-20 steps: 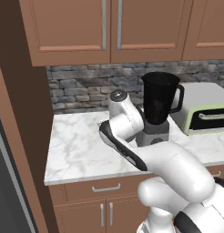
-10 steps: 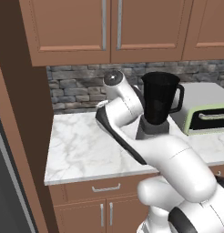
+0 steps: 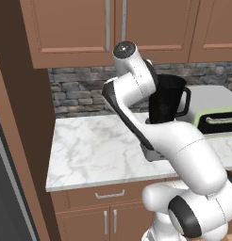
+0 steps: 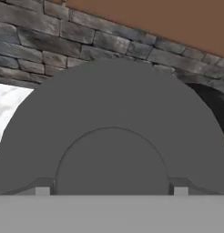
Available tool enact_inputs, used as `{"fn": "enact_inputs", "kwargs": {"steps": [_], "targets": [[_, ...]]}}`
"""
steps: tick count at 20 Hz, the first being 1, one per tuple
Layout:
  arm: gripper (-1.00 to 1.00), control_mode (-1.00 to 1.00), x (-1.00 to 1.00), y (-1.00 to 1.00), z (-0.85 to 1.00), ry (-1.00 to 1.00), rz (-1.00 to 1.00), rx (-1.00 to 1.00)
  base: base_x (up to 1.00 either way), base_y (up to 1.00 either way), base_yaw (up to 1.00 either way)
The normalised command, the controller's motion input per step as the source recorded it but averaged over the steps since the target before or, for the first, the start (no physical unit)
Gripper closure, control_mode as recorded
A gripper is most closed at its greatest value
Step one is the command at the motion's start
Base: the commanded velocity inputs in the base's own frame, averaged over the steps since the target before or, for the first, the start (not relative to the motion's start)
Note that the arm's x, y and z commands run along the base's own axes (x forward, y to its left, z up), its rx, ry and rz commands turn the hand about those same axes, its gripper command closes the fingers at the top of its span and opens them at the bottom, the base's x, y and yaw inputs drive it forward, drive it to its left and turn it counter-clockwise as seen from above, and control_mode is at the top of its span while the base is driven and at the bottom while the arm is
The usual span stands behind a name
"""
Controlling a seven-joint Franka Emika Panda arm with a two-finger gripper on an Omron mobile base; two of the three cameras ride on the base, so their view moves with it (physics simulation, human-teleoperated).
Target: Grab the garlic and lemon from the fridge, place them in the blender, close the lid, and turn on the blender to create a marinade.
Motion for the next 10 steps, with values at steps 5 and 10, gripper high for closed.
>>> {"fn": "enact_inputs", "kwargs": {"steps": [5, 10], "targets": [[1.0, -1.0, 0.0, -0.4, 1.0, -0.05, 0.0, 0.0, 0.0, 0.0, 0.0], [1.0, -1.0, 0.12, -0.81, 0.51, 0.02, 0.0, 0.01, 0.0, 0.0, 0.0]]}}
